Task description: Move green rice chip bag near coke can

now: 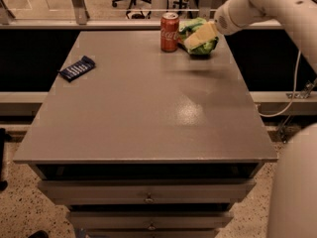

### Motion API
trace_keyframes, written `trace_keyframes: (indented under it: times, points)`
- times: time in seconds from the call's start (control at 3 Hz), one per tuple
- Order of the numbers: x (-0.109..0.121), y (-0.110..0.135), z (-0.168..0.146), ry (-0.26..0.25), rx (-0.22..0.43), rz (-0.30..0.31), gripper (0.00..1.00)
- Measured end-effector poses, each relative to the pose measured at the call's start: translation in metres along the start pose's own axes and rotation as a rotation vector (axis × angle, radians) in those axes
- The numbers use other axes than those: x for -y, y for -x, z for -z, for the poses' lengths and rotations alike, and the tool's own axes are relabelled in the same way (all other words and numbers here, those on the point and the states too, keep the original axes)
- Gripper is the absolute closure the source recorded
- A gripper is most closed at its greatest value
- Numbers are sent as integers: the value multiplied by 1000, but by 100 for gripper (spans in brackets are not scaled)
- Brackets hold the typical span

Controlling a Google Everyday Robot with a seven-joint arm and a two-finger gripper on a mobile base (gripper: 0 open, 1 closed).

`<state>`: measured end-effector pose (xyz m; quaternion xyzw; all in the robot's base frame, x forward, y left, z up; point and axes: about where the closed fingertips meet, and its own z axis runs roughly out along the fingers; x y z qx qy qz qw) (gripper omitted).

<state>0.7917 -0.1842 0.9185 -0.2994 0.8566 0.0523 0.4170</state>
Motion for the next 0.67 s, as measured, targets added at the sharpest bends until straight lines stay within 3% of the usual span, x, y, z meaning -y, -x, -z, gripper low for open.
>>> trace_keyframes:
  times: [0.33, 0.67]
  points:
    - [-22, -17, 55, 55, 89, 75, 0]
    - [-24, -46, 84, 79, 122, 107, 0]
